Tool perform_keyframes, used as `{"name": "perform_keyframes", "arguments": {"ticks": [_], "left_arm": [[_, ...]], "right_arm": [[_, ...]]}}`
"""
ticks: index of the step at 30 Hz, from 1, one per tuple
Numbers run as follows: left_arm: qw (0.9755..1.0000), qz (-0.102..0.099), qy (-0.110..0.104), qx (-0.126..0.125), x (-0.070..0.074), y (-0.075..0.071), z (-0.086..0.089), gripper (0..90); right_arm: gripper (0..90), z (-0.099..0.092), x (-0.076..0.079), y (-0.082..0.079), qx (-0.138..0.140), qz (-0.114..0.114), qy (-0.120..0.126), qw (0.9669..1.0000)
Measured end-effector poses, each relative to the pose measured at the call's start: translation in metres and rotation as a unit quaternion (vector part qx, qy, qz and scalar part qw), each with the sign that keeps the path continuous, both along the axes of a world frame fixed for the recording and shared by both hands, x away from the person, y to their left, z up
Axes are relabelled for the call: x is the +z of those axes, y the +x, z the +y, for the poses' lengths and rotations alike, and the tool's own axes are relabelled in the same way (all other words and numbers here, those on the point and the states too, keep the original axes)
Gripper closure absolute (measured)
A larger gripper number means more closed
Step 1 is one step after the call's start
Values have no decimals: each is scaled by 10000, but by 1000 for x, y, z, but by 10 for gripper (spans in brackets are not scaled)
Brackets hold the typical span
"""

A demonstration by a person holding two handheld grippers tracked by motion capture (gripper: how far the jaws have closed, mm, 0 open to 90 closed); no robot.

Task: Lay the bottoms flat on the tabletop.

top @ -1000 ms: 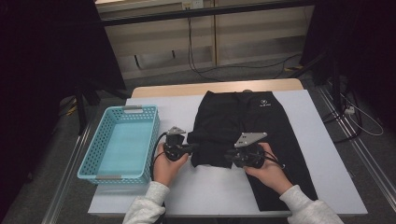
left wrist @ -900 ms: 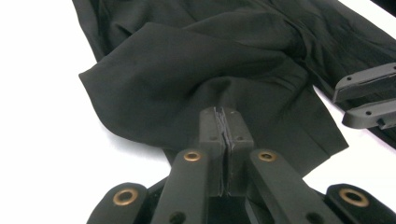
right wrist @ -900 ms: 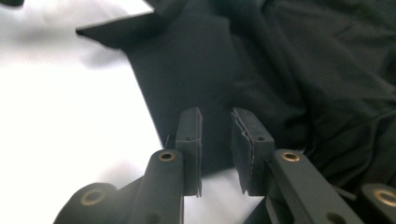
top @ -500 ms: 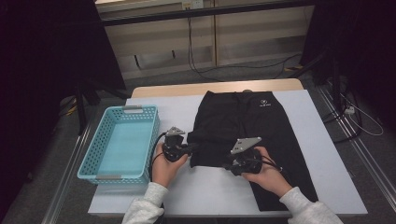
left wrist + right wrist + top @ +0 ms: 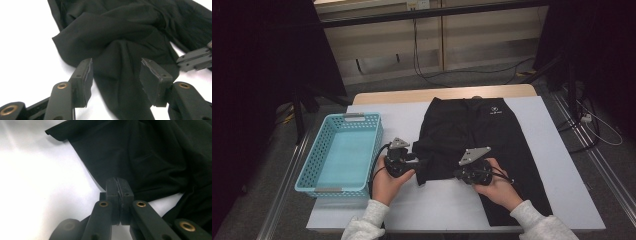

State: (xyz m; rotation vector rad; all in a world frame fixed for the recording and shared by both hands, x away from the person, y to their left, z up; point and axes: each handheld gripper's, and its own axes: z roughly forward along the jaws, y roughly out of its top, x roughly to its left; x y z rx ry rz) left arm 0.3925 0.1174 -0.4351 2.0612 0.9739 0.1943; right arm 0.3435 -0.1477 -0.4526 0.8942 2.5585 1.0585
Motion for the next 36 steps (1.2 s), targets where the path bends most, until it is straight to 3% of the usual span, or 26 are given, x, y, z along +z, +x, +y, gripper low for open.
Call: {"name": "perform_keyframes", "arguments": {"ticks": [7, 10, 13, 15, 18, 22, 26, 30, 36], "left_arm": [[9994, 161, 285, 65, -12, -5, 6, 377], [9990, 162, 407, 106, -15, -6, 6, 387], [9986, 234, 476, 82, -16, -8, 4, 454], [9983, 228, 536, 81, -15, -9, 2, 571], [9976, 152, 662, 129, -15, -9, 0, 661], [9976, 420, 538, 85, -14, -7, 1, 894], [9988, 146, 432, 156, -6, -8, -4, 900], [9988, 38, 391, 285, -3, -3, 0, 900], [9983, 216, 380, 379, -14, 10, 2, 900]], "right_arm": [[900, -10, 10, -8, 18, 52, 288, 9996], [900, -13, 11, -12, 29, 40, 280, 9996], [900, -14, 10, -14, 5, 64, 269, 9996], [900, -15, 10, -14, -13, 36, 292, 9996], [900, -15, 10, -13, -30, 26, 299, 9995], [900, -17, 7, -12, -34, 58, 270, 9996], [900, -18, 7, -11, -64, 71, 294, 9995], [899, -19, 5, -9, -101, 99, 168, 9998], [791, -19, 0, -3, -294, 156, 226, 9992]]}}
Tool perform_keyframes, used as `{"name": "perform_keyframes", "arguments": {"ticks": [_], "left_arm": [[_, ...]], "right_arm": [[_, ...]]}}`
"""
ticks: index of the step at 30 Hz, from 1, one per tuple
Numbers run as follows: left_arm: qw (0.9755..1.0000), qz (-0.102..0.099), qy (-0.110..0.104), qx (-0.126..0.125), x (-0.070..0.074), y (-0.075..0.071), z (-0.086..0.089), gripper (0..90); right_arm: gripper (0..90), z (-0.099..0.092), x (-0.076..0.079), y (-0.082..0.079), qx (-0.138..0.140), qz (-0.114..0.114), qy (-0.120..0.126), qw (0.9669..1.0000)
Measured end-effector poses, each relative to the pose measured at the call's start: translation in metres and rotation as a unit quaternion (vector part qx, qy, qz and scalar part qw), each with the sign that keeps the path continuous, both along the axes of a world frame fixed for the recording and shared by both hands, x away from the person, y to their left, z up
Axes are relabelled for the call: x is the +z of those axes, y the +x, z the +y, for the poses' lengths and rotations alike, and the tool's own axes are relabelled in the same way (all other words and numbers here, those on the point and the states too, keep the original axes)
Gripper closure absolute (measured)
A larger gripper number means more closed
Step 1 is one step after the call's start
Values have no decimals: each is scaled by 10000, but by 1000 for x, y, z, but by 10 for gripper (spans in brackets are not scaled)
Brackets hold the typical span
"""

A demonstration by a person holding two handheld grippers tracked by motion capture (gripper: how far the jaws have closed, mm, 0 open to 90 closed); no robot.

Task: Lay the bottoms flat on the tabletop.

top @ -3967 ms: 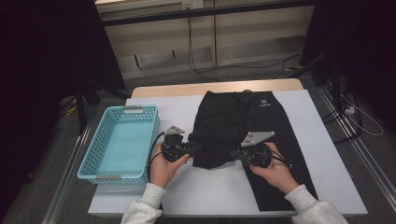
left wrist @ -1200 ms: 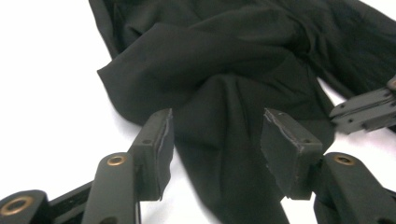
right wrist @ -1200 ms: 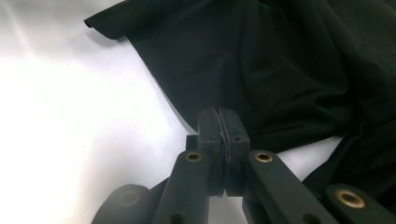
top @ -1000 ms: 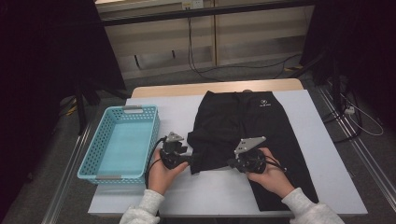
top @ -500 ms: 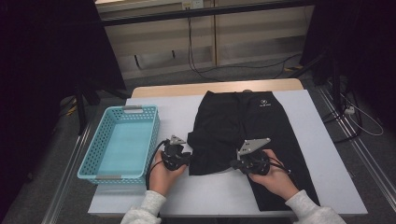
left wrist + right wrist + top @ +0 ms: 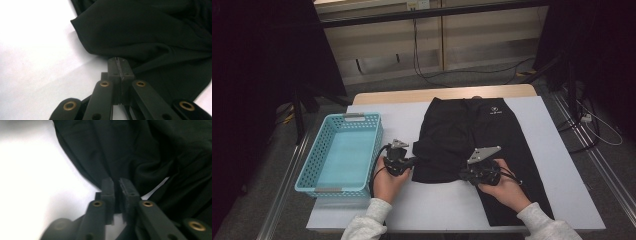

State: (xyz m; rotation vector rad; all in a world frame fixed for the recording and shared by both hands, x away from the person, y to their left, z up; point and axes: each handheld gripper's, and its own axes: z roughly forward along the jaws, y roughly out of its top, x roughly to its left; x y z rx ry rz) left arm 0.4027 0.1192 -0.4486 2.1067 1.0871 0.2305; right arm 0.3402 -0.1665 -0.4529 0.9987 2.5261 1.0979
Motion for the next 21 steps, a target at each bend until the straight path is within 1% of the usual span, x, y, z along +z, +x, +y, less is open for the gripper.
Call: {"name": "perform_keyframes", "arguments": {"ticks": [1, 4, 5, 6, 7, 8, 9, 11, 12, 15, 18, 19, 20, 21], "left_arm": [[10000, 22, -18, -6, -1, 0, -1, 900], [10000, 15, 21, -46, 0, -1, -1, 900], [10000, -44, -4, -21, 1, -2, -1, 900], [10000, -58, 1, -11, 1, -2, -1, 898], [10000, -35, 32, -54, 1, -2, 0, 897], [10000, -40, 2, -35, 0, -2, 0, 896], [10000, -38, -15, -24, -1, -3, 1, 891], [9999, -101, -82, -17, 0, -5, 2, 821], [9999, -72, -94, -61, 1, -6, 2, 766], [9997, -182, -156, -107, 6, -10, 4, 642], [9996, -182, -187, -125, 9, -11, 5, 514], [9995, -168, -239, -116, 9, -12, 5, 467], [9995, -177, -248, -130, 9, -12, 5, 422], [9993, -174, -290, -140, 9, -12, 5, 396]], "right_arm": [[778, 1, 1, 0, -9, -29, -4, 10000], [692, 2, 2, 0, -38, -120, 20, 9999], [662, 1, 3, 0, -55, -137, 24, 9999], [610, 1, 3, 0, -111, -165, 29, 9998], [570, 0, 4, 0, -143, -204, 20, 9997], [519, -1, 4, 0, -201, -242, 11, 9995], [494, -1, 5, 0, -245, -255, 0, 9994], [435, -2, 6, -1, -289, -276, 29, 9992], [416, -3, 7, -2, -313, -282, 96, 9991], [374, -6, 10, -4, -296, -315, 236, 9988], [314, -7, 12, -6, -305, -374, 238, 9986], [295, -7, 12, -6, -326, -399, 223, 9984], [269, -7, 11, -7, -384, -424, 206, 9981], [260, -8, 10, -8, -392, -437, 219, 9980]]}}
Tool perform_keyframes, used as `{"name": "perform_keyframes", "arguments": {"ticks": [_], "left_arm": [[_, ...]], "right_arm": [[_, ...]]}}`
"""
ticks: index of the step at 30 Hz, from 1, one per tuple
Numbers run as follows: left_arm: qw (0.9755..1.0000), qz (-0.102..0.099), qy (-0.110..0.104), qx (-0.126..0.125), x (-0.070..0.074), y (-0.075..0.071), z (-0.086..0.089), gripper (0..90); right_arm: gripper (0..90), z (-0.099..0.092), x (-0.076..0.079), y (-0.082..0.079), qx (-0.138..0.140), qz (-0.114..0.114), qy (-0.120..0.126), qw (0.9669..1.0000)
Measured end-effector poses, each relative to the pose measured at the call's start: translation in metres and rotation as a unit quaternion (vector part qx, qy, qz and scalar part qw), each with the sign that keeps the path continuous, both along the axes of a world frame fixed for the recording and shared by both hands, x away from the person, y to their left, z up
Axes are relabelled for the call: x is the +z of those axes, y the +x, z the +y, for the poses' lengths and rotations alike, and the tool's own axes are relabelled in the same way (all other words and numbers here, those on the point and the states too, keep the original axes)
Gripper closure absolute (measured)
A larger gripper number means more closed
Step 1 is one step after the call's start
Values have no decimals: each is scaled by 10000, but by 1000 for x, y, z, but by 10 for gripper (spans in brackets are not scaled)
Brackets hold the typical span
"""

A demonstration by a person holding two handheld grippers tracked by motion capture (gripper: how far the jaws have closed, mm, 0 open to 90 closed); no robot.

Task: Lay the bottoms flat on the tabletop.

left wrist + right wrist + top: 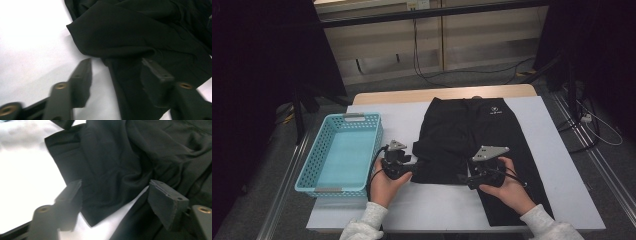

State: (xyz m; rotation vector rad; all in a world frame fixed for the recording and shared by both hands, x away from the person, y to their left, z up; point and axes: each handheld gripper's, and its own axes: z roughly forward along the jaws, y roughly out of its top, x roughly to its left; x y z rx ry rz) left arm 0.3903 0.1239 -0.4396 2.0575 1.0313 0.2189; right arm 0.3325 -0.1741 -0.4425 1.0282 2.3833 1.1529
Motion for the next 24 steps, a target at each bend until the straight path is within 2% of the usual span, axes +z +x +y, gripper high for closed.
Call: {"name": "perform_keyframes", "arguments": {"ticks": [2, 4, 9, 11, 14, 17, 19, 21, 24], "left_arm": [[10000, 6, 56, -65, 0, -1, -1, 339], [9999, -15, 87, -115, -1, -2, -2, 295], [9998, -33, 110, -139, 1, -4, 0, 185], [9997, -36, 190, -159, 2, -6, 1, 167], [9993, -10, 217, -311, 1, -9, 1, 127], [9990, 89, 193, -393, -1, -11, 1, 106], [9991, 123, 158, -382, -1, -12, 0, 107], [9992, 122, 150, -359, -1, -12, -1, 109], [9991, 120, 218, -357, -2, -11, 0, 115]], "right_arm": [[250, -1, -1, -1, 27, 31, 62, 10000], [199, -2, -1, -2, 41, 69, 147, 9999], [198, -6, -1, -2, 27, 225, 303, 9993], [216, -8, 0, -3, 70, 249, 327, 9991], [325, -11, 0, -5, 135, 214, 308, 9992], [373, -12, -1, -7, 190, 227, 326, 9990], [455, -12, -2, -8, 242, 174, 311, 9991], [510, -11, -3, -9, 328, 213, 376, 9985], [548, -8, -5, -9, 497, 259, 339, 9979]]}}
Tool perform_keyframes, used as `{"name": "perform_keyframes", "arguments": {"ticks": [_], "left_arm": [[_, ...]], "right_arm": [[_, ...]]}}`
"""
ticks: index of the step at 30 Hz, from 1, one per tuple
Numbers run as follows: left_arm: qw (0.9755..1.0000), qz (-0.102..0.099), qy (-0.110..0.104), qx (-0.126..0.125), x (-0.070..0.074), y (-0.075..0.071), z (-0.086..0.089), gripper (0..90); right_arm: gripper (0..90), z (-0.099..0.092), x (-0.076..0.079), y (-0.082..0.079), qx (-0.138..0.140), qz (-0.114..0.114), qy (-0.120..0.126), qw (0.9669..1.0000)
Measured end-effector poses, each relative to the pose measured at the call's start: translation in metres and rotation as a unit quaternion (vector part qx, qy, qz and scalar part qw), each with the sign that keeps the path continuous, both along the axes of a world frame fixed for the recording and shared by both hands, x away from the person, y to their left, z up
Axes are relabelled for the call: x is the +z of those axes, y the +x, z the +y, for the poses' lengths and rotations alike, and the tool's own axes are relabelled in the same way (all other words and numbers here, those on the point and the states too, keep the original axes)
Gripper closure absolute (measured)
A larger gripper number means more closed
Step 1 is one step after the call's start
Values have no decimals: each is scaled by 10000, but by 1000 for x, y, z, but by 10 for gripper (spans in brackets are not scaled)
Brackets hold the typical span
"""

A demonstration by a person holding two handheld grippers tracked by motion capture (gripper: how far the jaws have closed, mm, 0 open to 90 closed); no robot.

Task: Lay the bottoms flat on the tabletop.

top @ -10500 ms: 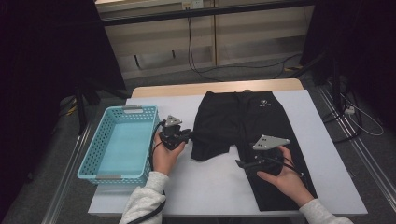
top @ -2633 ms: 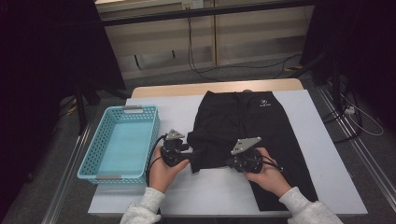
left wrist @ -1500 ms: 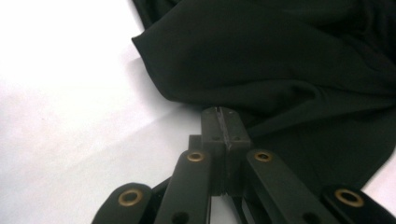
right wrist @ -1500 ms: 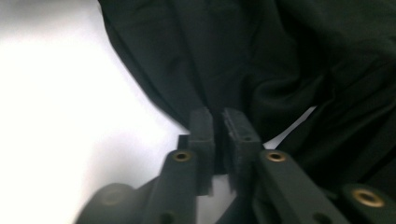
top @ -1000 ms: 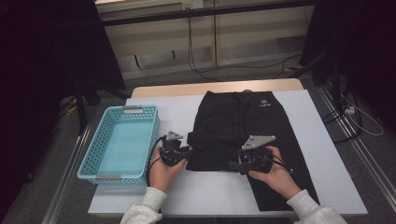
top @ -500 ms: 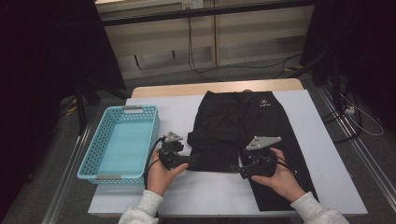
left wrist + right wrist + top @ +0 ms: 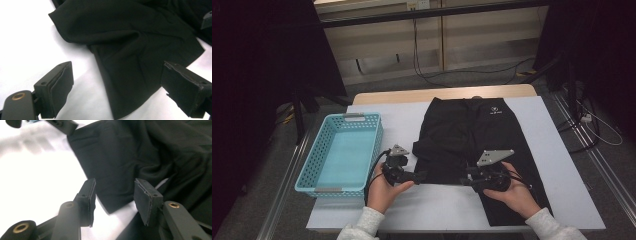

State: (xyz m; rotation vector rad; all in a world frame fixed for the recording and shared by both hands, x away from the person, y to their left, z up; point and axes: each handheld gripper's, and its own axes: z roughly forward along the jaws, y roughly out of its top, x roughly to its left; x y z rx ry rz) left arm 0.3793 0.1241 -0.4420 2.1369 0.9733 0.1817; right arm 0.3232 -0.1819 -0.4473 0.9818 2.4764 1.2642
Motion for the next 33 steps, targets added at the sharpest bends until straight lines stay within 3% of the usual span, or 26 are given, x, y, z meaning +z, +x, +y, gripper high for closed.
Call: {"name": "perform_keyframes", "arguments": {"ticks": [6, 11, 18, 25, 33], "left_arm": [[10000, 57, 61, -2, -2, 2, 1, 160], [9997, -58, 214, -92, -4, 2, -3, 185], [9999, -12, 151, -67, -3, 1, -4, 214], [9999, 30, 113, -36, -2, 1, -3, 228], [9993, -37, 282, -249, -4, 0, -6, 251]], "right_arm": [[565, 3, -2, 1, 19, 60, -9, 10000], [541, 8, -3, 1, 23, 92, -142, 9999], [562, 14, -5, 0, 135, 126, -160, 9997], [585, 20, -10, 0, 318, 167, -386, 9986], [655, 19, -11, 0, 330, 109, -466, 9983]]}}
